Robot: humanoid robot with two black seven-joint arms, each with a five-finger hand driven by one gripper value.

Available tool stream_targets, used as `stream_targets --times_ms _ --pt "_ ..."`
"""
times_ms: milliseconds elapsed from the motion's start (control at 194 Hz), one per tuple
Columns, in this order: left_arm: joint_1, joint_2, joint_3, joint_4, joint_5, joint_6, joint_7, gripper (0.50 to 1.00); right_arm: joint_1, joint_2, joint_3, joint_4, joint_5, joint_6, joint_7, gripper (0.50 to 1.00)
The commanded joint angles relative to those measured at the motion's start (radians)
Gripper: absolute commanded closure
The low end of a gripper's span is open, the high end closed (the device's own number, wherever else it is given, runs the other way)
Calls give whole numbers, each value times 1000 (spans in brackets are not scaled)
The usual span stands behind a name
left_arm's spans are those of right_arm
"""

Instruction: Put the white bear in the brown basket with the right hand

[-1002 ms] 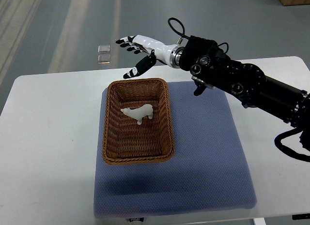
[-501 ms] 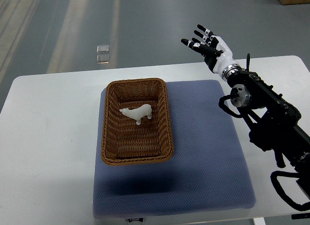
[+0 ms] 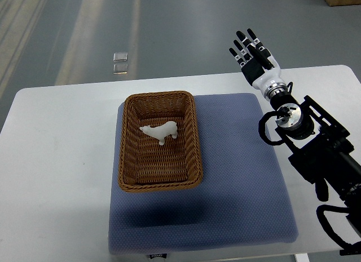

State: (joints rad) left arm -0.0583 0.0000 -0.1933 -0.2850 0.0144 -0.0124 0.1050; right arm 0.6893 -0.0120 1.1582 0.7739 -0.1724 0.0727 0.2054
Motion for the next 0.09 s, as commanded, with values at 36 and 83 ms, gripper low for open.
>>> stream_targets --times_ms 36,83 --pt "0 0 0 0 -1 0 -1 500 0 -6 -8 -1 -1 -1 0 570" --pt "0 0 0 0 1 0 1 500 -2 -5 -8 -2 -2 -2 3 570"
